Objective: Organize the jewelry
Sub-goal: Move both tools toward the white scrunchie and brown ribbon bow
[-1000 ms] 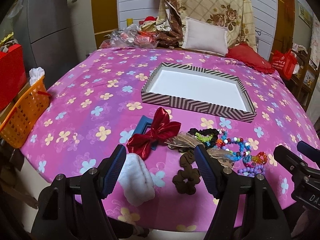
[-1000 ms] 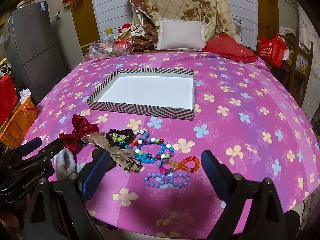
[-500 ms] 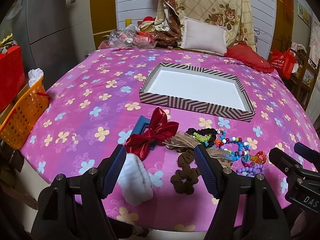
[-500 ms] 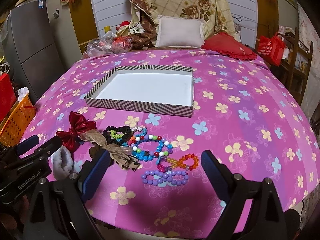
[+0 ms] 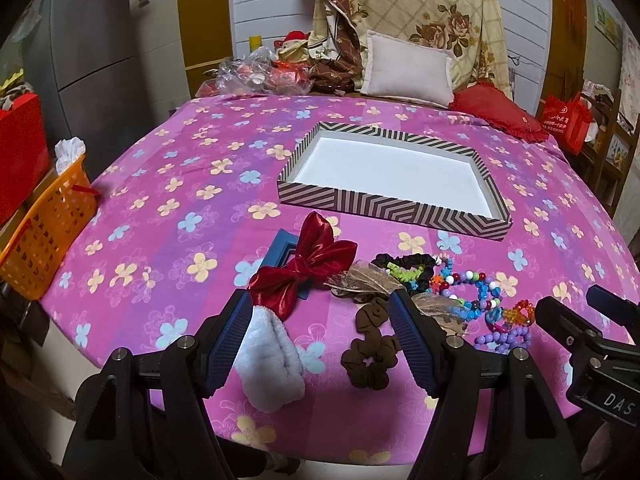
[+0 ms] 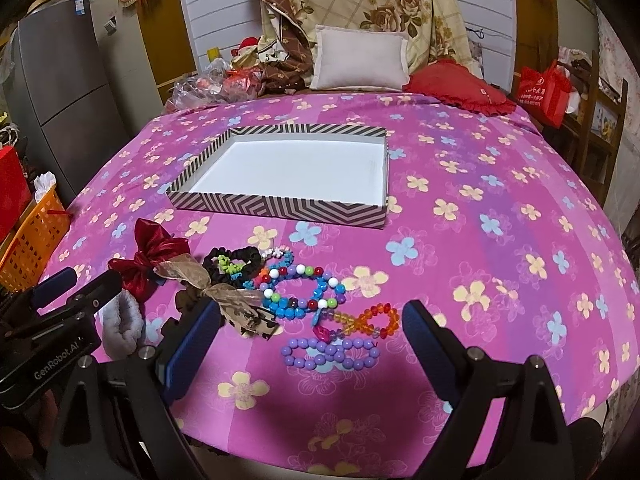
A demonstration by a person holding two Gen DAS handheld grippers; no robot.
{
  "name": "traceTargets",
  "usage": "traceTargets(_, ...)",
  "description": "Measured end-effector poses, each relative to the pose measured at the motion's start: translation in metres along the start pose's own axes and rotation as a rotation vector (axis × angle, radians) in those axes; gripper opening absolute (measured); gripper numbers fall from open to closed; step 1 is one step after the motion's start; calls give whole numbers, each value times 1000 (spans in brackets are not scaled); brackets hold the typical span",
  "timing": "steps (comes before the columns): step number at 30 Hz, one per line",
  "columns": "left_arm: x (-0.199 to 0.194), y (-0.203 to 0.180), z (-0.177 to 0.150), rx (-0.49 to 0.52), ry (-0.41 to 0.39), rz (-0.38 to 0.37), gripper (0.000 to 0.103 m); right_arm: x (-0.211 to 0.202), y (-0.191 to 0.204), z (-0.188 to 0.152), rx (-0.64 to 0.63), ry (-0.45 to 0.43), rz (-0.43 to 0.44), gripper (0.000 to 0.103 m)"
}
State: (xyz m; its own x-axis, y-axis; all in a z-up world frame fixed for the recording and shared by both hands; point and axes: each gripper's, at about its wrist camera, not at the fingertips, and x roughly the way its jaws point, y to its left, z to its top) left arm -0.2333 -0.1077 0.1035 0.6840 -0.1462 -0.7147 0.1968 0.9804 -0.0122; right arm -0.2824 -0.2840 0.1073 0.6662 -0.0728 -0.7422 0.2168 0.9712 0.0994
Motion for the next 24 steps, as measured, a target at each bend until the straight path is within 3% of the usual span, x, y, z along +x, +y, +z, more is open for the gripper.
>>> traceTargets(24,15,4,-3,2,29,7,70,17,-1,-3,3,35,4,95)
